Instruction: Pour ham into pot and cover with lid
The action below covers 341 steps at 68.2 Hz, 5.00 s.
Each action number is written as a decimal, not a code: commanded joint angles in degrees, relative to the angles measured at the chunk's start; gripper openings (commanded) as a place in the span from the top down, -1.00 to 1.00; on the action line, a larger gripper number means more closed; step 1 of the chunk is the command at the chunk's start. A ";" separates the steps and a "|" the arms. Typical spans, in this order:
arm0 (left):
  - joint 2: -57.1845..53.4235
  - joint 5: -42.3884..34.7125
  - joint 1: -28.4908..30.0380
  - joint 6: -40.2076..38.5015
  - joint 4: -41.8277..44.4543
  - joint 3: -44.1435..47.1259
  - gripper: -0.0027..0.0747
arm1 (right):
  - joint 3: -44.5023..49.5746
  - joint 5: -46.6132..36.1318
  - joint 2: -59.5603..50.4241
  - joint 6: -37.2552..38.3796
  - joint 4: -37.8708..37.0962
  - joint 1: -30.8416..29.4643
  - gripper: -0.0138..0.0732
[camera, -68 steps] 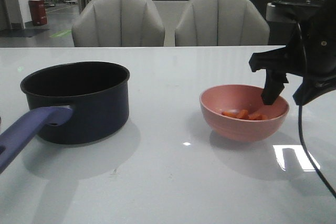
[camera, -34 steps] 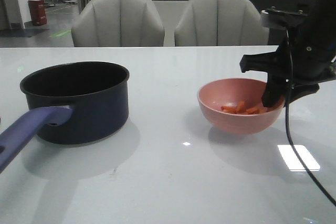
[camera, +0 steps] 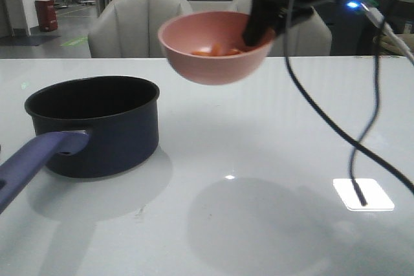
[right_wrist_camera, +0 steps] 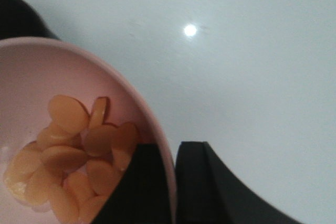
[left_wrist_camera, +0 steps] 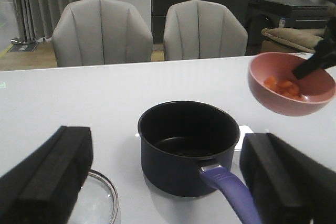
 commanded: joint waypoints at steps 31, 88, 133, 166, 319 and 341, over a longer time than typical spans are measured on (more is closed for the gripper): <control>-0.19 -4.25 -0.49 -0.01 -0.23 -1.40 -0.68 | -6.11 -37.49 4.92 -1.36 -0.71 9.99 0.38; -0.19 -4.15 -0.49 -0.01 -0.23 -1.40 -0.68 | 7.47 -105.79 18.76 -61.79 -5.51 17.79 0.38; -0.19 -4.15 -0.49 -0.01 -0.23 -1.40 -0.68 | 7.30 -75.92 11.58 -10.48 9.94 17.61 0.38; -0.19 -4.15 -0.49 -0.01 -0.23 -1.40 -0.68 | 7.30 -23.63 -6.10 -10.87 12.25 4.00 0.38; -0.19 -4.15 -0.49 -0.01 -0.23 -1.40 -0.68 | 48.84 -30.31 -55.80 -12.74 3.15 -11.99 -0.50; -0.19 -4.15 -0.49 -0.01 -0.23 -1.40 -0.68 | 66.70 -32.79 -81.70 -12.74 3.26 -11.99 -0.50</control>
